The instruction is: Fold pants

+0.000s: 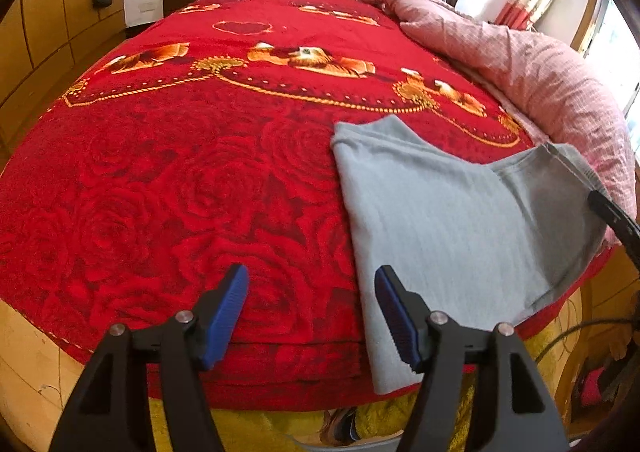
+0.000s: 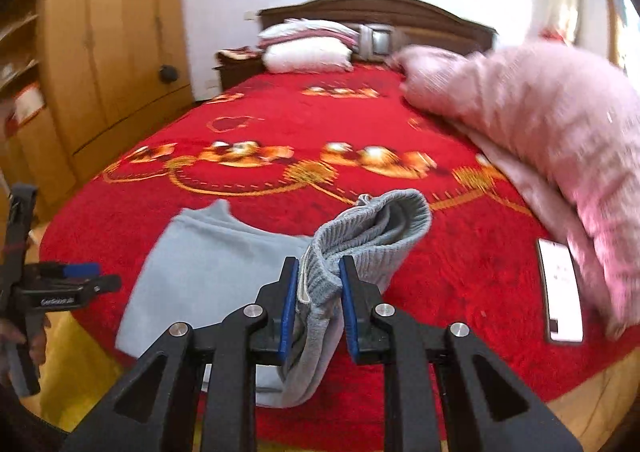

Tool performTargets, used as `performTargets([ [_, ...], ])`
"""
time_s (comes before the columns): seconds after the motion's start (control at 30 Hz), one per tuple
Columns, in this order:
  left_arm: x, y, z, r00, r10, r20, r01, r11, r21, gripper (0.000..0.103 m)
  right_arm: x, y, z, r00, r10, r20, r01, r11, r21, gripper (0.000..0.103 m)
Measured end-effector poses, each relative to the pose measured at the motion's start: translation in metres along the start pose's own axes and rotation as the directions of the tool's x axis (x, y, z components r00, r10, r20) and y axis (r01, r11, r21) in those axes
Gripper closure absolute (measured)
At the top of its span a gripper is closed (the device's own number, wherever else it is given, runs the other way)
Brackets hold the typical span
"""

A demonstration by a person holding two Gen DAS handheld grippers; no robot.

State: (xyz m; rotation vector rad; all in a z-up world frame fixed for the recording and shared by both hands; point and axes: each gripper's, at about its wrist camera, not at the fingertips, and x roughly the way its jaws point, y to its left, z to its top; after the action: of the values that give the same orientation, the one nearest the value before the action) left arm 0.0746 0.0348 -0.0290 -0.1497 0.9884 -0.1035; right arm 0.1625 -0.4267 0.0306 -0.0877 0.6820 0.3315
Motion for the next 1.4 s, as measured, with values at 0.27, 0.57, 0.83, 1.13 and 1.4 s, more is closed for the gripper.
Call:
performTargets([
  [0.27, -0.006, 0.017, 0.0, 1.0, 0.002, 0.018, -0.002, 0.999, -0.036, 0.034, 0.013, 0.057, 0.016, 0.996, 0.083, -0.013, -0.084, 0.992, -0.092, 0.083],
  [0.57, -0.004, 0.036, -0.002, 1.0, -0.005, 0.023, 0.006, 0.997, -0.081, 0.034, 0.033, 0.126, 0.002, 0.984, 0.162, -0.07, -0.175, 0.952, -0.251, 0.085],
  [0.83, 0.001, 0.046, -0.006, 1.0, 0.001, 0.015, 0.001, 0.994, -0.106, 0.034, 0.061, 0.149, -0.014, 0.967, 0.204, -0.15, -0.239, 0.933, -0.268, 0.088],
  [1.13, -0.001, 0.044, -0.005, 1.0, 0.0, 0.013, 0.001, 0.995, -0.1, 0.034, 0.08, 0.14, -0.02, 0.906, 0.341, -0.252, -0.377, 0.92, -0.108, 0.089],
  [1.4, -0.013, 0.018, 0.002, 0.996, -0.083, 0.033, 0.085, 0.995, -0.061, 0.034, 0.023, 0.069, -0.017, 0.941, 0.313, -0.124, -0.311, 0.95, 0.035, 0.069],
])
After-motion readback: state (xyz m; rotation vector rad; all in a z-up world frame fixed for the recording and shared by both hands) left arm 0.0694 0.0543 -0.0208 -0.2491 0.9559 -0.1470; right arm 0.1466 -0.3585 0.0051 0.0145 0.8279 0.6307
